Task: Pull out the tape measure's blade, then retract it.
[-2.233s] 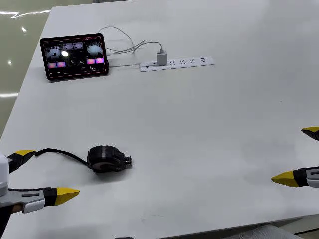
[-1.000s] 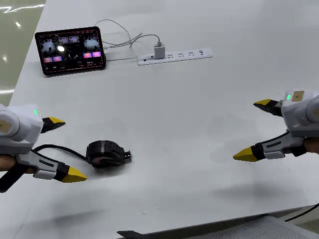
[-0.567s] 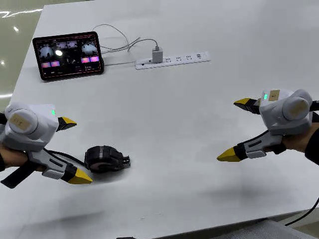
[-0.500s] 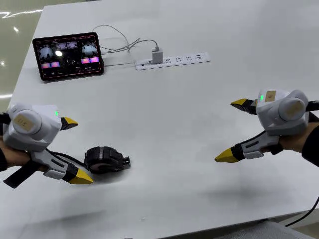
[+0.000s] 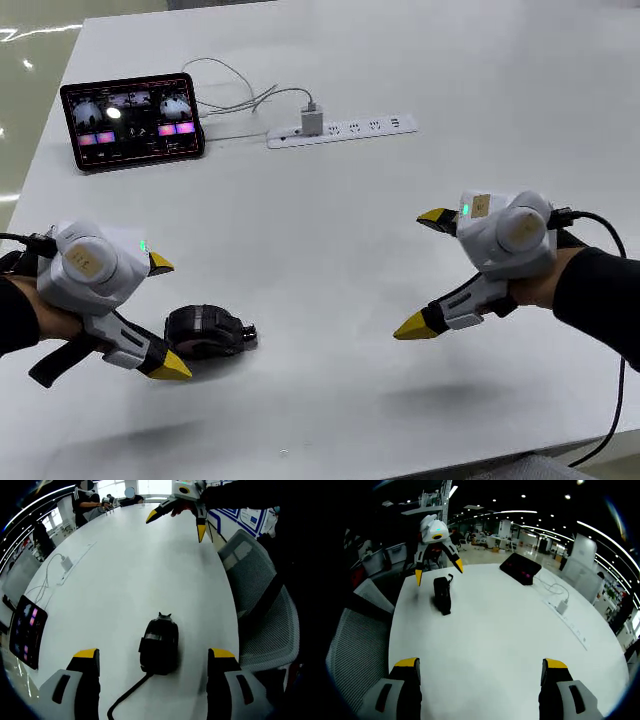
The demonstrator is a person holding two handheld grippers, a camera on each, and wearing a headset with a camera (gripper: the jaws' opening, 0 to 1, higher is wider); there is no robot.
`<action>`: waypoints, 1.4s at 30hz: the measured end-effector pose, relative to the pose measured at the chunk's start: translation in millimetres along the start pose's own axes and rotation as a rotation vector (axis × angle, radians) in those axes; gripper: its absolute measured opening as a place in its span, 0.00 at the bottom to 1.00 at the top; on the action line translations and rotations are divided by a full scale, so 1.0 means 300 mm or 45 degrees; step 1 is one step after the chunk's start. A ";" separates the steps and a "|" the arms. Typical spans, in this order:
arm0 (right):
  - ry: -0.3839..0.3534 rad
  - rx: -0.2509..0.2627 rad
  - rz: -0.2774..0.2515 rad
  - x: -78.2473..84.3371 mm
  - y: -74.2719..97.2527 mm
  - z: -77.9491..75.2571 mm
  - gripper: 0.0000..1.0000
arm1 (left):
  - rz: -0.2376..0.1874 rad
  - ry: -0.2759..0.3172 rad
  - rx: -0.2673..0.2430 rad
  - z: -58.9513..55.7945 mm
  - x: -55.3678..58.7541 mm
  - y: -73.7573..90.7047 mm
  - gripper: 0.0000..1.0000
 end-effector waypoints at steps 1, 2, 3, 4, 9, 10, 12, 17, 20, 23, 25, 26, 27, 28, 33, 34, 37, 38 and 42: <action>-0.005 -0.006 -0.002 -0.004 -0.015 0.001 0.99 | -0.002 -0.008 0.009 -0.001 -0.001 -0.003 0.83; -0.006 -0.010 -0.003 -0.008 -0.023 0.005 0.99 | -0.003 -0.004 0.018 -0.003 -0.003 -0.006 0.82; -0.001 -0.013 -0.003 -0.014 -0.037 0.011 0.99 | 0.000 -0.002 0.023 -0.005 -0.004 -0.009 0.82; -0.001 -0.018 -0.004 -0.018 -0.044 0.016 0.99 | 0.000 -0.005 0.025 -0.007 -0.006 -0.012 0.82; 0.016 -0.063 -0.013 -0.034 -0.080 0.031 0.99 | 0.035 -0.025 0.047 -0.020 -0.007 -0.034 0.78; 0.025 -0.076 -0.010 -0.039 -0.084 0.037 0.99 | 0.042 -0.030 0.050 -0.020 -0.006 -0.039 0.77; 0.055 -0.094 -0.005 -0.046 -0.098 0.043 0.99 | 0.054 -0.036 0.053 -0.013 -0.002 -0.053 0.77; 0.069 -0.108 -0.010 -0.078 -0.135 0.040 0.99 | 0.067 -0.039 0.055 -0.009 -0.015 -0.070 0.71; 0.074 -0.113 -0.017 -0.097 -0.162 0.037 0.99 | 0.089 -0.068 0.079 -0.010 -0.017 -0.079 0.63; 0.077 -0.126 -0.015 -0.112 -0.191 0.040 0.99 | 0.093 -0.070 0.082 -0.009 -0.019 -0.082 0.61; 0.079 -0.136 -0.016 -0.123 -0.214 0.046 0.99 | 0.093 -0.065 0.079 -0.008 -0.021 -0.082 0.59; 0.088 -0.146 -0.018 -0.130 -0.227 0.051 0.99 | 0.092 -0.060 0.084 -0.009 -0.021 -0.083 0.57; 0.094 -0.151 -0.020 -0.134 -0.236 0.054 0.99 | 0.092 -0.060 0.087 -0.008 -0.020 -0.084 0.56; 0.097 -0.156 -0.019 -0.140 -0.247 0.059 0.99 | 0.093 -0.061 0.089 -0.007 -0.021 -0.087 0.55; 0.120 -0.197 -0.037 -0.161 -0.295 0.078 0.99 | 0.127 -0.074 0.099 -0.009 -0.025 -0.102 0.35; 0.123 -0.199 -0.037 -0.163 -0.301 0.081 0.99 | 0.122 -0.081 0.090 -0.005 -0.025 -0.104 0.35; 0.115 -0.210 -0.043 -0.172 -0.321 0.086 0.99 | 0.135 -0.101 0.090 -0.005 -0.022 -0.109 0.31; 0.118 -0.215 -0.042 -0.173 -0.329 0.089 0.99 | 0.145 -0.115 0.089 -0.005 -0.021 -0.110 0.31; 0.128 -0.232 -0.039 -0.176 -0.349 0.095 0.99 | 0.156 -0.155 0.073 -0.011 -0.020 -0.119 0.31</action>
Point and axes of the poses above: the centre of the closed fingertips' face, and the gripper's own axes: y roughly backward along the fingers, z roughly to its left, x roughly out of its underside, the point moved 10 cm from there along y, roughly backward along the fingers, and after that the axes turned 1 degree about -x, right-handed, at the moved point
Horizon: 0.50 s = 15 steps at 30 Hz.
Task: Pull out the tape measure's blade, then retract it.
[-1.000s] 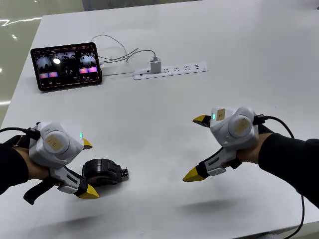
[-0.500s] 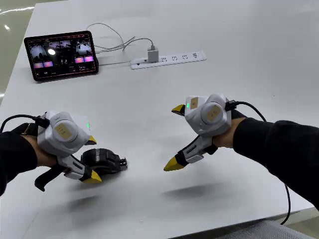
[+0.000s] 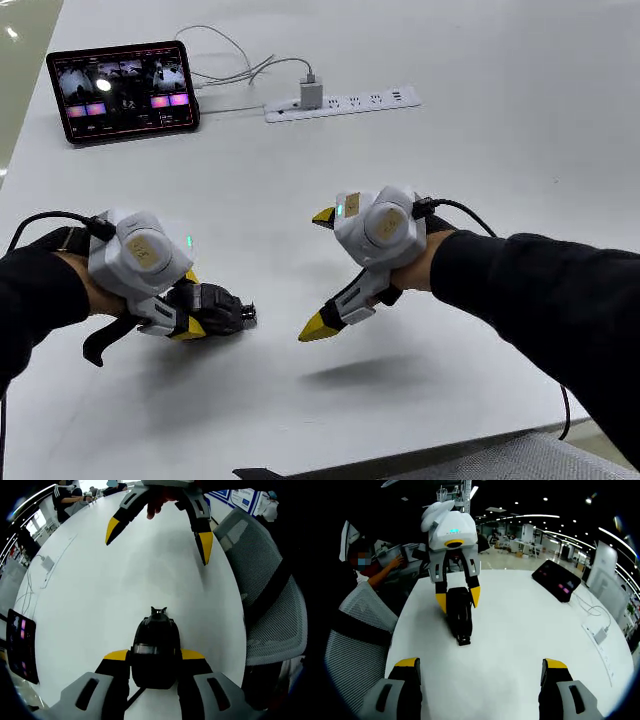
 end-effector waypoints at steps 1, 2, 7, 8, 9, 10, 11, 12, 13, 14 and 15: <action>0.008 -0.006 -0.002 -0.001 -0.007 0.000 0.99 | 0.002 -0.012 -0.013 -0.002 0.002 -0.003 0.31; 0.010 -0.012 -0.003 -0.001 -0.013 -0.001 0.99 | 0.001 -0.009 -0.012 0.000 0.003 -0.002 0.30; -0.006 -0.035 -0.024 -0.013 -0.046 -0.006 0.99 | -0.014 0.007 -0.008 0.004 0.005 0.000 0.30; -0.011 -0.037 -0.019 -0.013 -0.053 -0.008 0.99 | -0.014 0.014 -0.009 0.004 0.005 0.000 0.30; -0.006 -0.038 -0.017 -0.014 -0.060 -0.008 0.99 | -0.014 0.012 -0.008 0.003 0.005 0.001 0.29; -0.006 -0.040 -0.017 -0.014 -0.066 -0.009 0.99 | -0.014 0.007 -0.009 0.002 0.006 0.001 0.29; -0.013 -0.045 -0.016 -0.017 -0.072 -0.009 0.99 | -0.015 0.013 -0.011 0.001 0.005 0.001 0.29; -0.009 -0.049 -0.014 -0.018 -0.075 -0.008 0.99 | -0.015 0.025 -0.016 0.000 0.006 0.001 0.29; -0.001 -0.050 -0.011 -0.020 -0.079 -0.007 0.99 | -0.015 0.030 -0.021 -0.002 0.007 0.001 0.29; 0.002 -0.054 -0.008 -0.023 -0.083 -0.007 0.99 | -0.015 0.025 -0.026 -0.008 0.008 0.000 0.29; 0.001 -0.058 -0.010 -0.027 -0.087 -0.006 0.99 | -0.009 0.033 -0.025 -0.007 0.007 0.001 0.29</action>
Point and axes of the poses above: the centre of the closed fingertips' face, and the gripper's own axes: y roughly backward along the fingers, z roughly to its left, x roughly out of its underside, the point moved 10 cm from there along y, roughly backward along the fingers, and after that the axes turned 1 degree about -x, right-handed, at the moved point
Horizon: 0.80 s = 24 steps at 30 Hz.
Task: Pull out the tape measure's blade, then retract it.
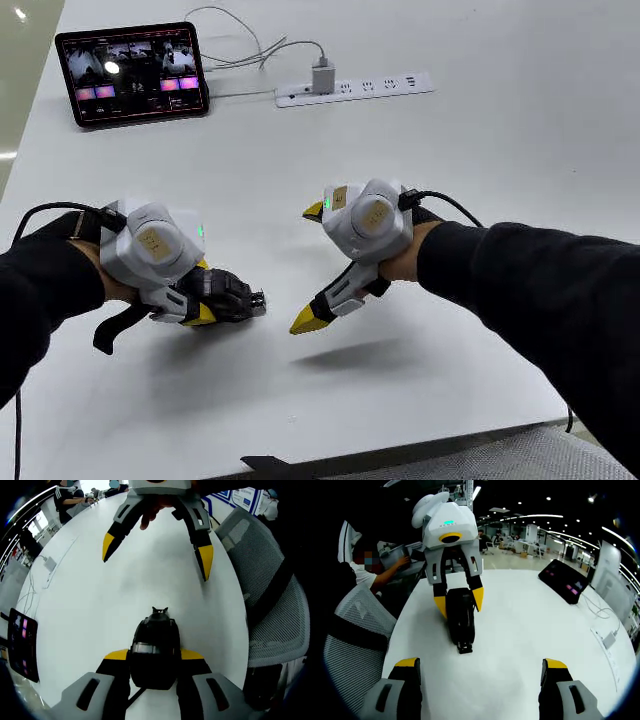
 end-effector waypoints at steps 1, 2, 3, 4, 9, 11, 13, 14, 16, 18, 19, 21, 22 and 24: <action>0.003 -0.001 0.001 -0.003 -0.006 0.000 0.99 | 0.009 0.005 0.000 0.001 -0.002 -0.001 0.29; 0.006 -0.001 0.002 -0.006 -0.011 0.002 0.99 | 0.016 0.001 0.002 0.003 -0.005 -0.002 0.29; 0.003 -0.005 0.002 -0.008 -0.016 0.003 0.99 | 0.020 -0.009 0.003 0.003 -0.005 -0.001 0.29; -0.013 -0.013 -0.001 -0.012 -0.023 0.006 0.99 | 0.022 -0.021 0.000 0.005 -0.004 -0.003 0.29; -0.002 -0.010 0.015 -0.021 -0.050 0.009 0.99 | -0.015 0.002 0.000 0.010 0.005 -0.004 0.30; 0.006 -0.013 0.028 -0.023 -0.061 0.012 0.99 | -0.024 0.014 -0.001 0.010 0.009 -0.001 0.30; 0.007 -0.016 0.032 -0.026 -0.070 0.013 0.98 | -0.022 0.008 -0.005 0.009 0.005 -0.003 0.30; 0.006 -0.018 0.049 -0.029 -0.074 0.012 0.91 | -0.018 0.006 -0.011 0.008 0.004 -0.003 0.30; 0.010 -0.010 0.057 -0.035 -0.082 0.013 0.87 | -0.014 0.002 -0.016 0.005 0.003 -0.003 0.30; 0.008 -0.010 0.061 -0.039 -0.092 0.013 0.90 | -0.012 0.001 -0.017 0.004 0.002 -0.002 0.30; 0.019 -0.010 0.062 -0.042 -0.094 0.010 0.86 | -0.011 0.001 -0.015 0.005 0.002 -0.002 0.30; 0.034 -0.009 0.065 -0.047 -0.103 0.009 0.82 | -0.008 0.003 -0.013 0.005 0.001 -0.003 0.30; 0.036 -0.011 0.066 -0.049 -0.108 0.008 0.82 | -0.007 0.009 -0.012 0.005 0.000 -0.003 0.30; 0.057 -0.021 0.074 -0.048 -0.120 0.008 0.78 | -0.005 0.016 -0.008 0.005 0.000 -0.003 0.30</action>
Point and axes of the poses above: the centre of the closed fingertips' face, and the gripper's own axes: y roughly backward along the fingers, z roughly to its left, x roughly out of its underside, the point moved 10 cm from there along y, roughly backward along the fingers, and after that the axes turned 1 degree about -x, right-handed, at the moved point
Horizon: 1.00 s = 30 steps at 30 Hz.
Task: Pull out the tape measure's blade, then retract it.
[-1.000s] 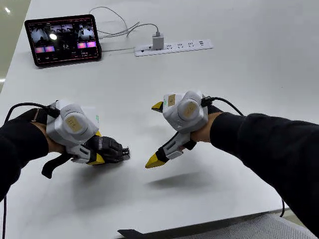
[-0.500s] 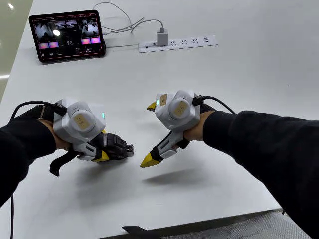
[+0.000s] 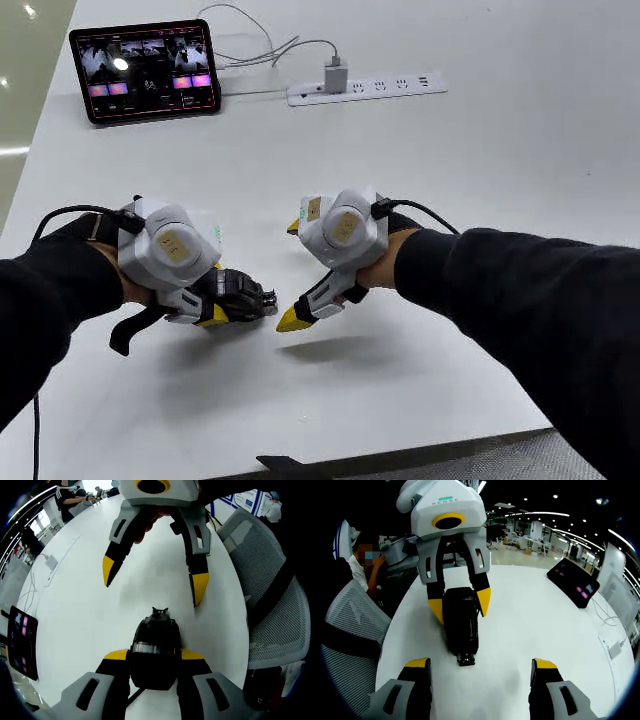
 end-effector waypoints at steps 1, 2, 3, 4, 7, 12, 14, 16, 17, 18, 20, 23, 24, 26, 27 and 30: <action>0.004 -0.004 0.000 0.000 -0.004 0.001 0.77 | 0.002 -0.001 0.002 0.000 0.000 0.000 0.30; 0.009 -0.007 0.005 0.000 -0.010 0.002 0.75 | 0.005 -0.001 0.003 0.000 -0.002 -0.001 0.30; 0.014 -0.009 0.005 0.000 -0.013 0.002 0.73 | 0.008 0.001 0.004 0.000 -0.002 -0.002 0.30; 0.016 -0.013 0.005 0.000 -0.014 0.002 0.70 | 0.010 0.002 0.005 0.000 -0.003 -0.002 0.30; 0.032 -0.027 0.004 0.001 -0.025 0.005 0.62 | 0.014 -0.002 0.011 0.001 -0.003 -0.003 0.30; 0.067 -0.060 0.016 0.003 -0.037 0.013 0.49 | 0.015 0.004 0.016 0.003 -0.002 -0.005 0.30; 0.085 -0.069 0.022 0.006 -0.043 0.015 0.44 | 0.016 0.005 0.015 0.002 -0.001 -0.006 0.30; 0.098 -0.079 0.029 0.009 -0.047 0.018 0.41 | 0.016 0.004 0.014 0.003 0.000 -0.007 0.30; 0.105 -0.080 0.031 0.009 -0.049 0.019 0.40 | 0.015 0.007 0.015 0.003 0.000 -0.008 0.30; 0.108 -0.084 0.032 0.009 -0.050 0.020 0.38 | 0.015 0.008 0.015 0.003 0.000 -0.008 0.30; 0.121 -0.093 0.035 0.009 -0.055 0.024 0.36 | 0.016 0.008 0.017 0.003 -0.001 -0.008 0.30; 0.139 -0.102 0.043 0.009 -0.065 0.032 0.32 | 0.017 0.009 0.021 0.003 -0.002 -0.008 0.31; 0.148 -0.106 0.049 0.009 -0.068 0.035 0.30 | 0.018 0.010 0.022 0.003 -0.002 -0.008 0.31; 0.153 -0.113 0.053 0.011 -0.073 0.039 0.27 | 0.018 0.011 0.024 0.003 -0.002 -0.008 0.31; 0.153 -0.117 0.056 0.011 -0.076 0.039 0.26 | 0.018 0.013 0.026 0.003 -0.002 -0.008 0.31; 0.158 -0.120 0.056 0.011 -0.079 0.040 0.22 | 0.019 0.016 0.026 0.002 -0.003 -0.008 0.31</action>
Point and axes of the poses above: the centre of the closed fingertips' face, and the gripper's own axes: y roughly backward along the fingers, z roughly to its left, x roughly out of its underside, the point moved 10 cm from there along y, roughly backward along the fingers, and after that the axes turned 1 degree about -x, right-handed, at the moved point
